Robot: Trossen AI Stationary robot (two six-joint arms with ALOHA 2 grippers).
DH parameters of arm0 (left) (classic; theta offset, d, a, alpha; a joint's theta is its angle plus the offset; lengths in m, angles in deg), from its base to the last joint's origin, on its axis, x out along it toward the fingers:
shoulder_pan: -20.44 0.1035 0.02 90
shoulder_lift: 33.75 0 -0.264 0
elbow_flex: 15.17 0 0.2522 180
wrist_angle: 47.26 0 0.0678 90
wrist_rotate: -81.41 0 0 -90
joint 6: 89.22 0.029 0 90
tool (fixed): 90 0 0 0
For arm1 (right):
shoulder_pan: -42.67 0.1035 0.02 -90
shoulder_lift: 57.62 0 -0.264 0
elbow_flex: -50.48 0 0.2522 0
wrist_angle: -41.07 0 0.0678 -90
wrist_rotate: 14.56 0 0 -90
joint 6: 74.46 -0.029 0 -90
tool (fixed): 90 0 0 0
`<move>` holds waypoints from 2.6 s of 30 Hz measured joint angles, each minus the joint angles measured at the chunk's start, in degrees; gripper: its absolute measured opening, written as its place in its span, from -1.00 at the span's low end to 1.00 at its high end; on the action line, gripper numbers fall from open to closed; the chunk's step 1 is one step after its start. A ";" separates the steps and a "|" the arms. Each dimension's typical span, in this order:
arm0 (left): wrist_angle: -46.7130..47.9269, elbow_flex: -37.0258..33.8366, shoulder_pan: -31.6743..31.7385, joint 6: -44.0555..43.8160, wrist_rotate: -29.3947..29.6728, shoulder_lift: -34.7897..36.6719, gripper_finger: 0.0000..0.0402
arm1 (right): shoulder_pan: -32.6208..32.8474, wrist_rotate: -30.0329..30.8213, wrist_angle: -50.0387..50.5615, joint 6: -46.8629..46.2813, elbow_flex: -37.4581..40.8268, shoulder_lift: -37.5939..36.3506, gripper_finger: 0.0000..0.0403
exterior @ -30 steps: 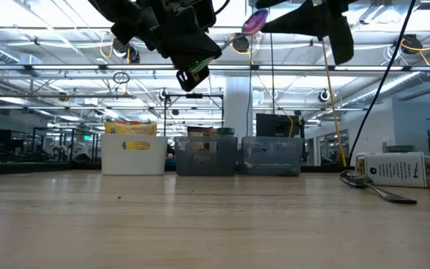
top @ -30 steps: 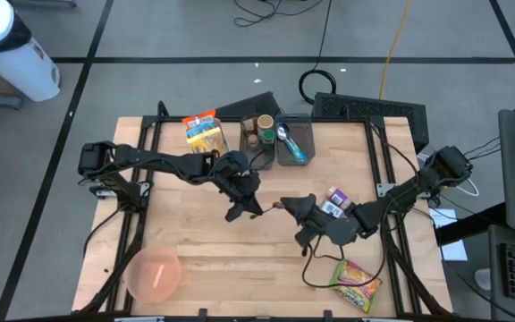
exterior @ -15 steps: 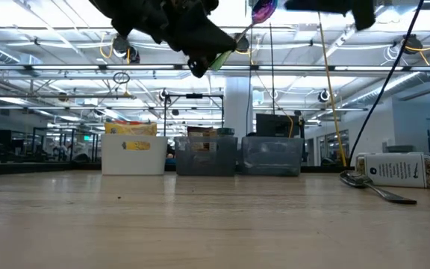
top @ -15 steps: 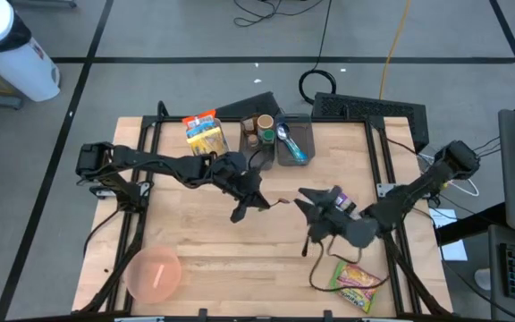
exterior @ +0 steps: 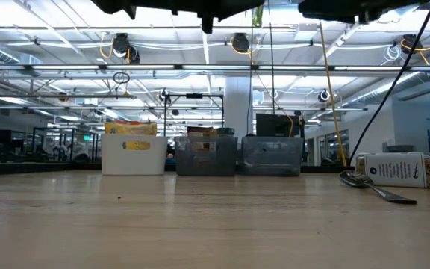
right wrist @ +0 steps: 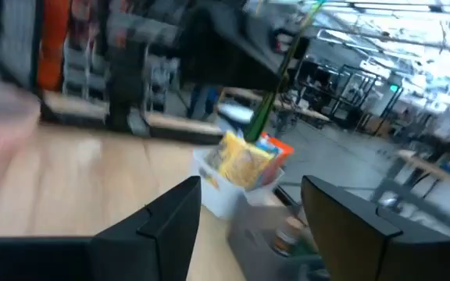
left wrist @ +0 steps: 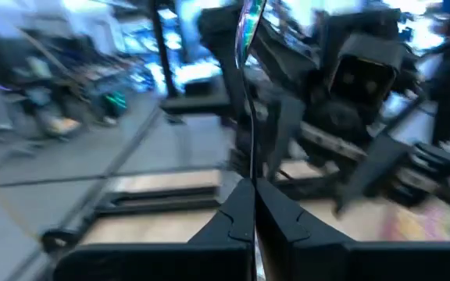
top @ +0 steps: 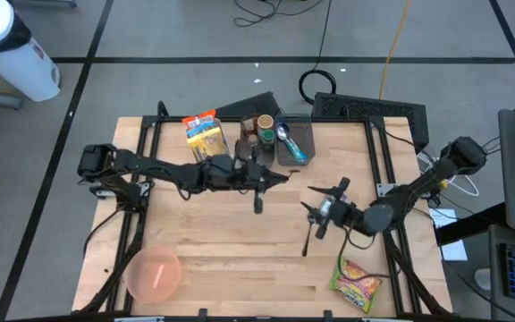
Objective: Pick & Place Food Item
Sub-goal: Put the purple spoon into the right black bin
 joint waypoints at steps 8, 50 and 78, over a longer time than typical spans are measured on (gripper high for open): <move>-13.53 -0.02 -2.81 2.01 15.30 -7.68 -1.00 | -6.27 -7.09 -34.12 2.67 7.44 7.66 0.05; -9.01 6.27 -2.96 15.81 21.62 -12.10 -1.00 | -18.06 -18.92 -42.35 -2.46 5.58 11.39 -0.51; -7.13 6.25 -1.34 6.47 16.56 -12.10 -0.71 | -18.04 -16.29 -42.31 2.12 5.58 11.35 -1.00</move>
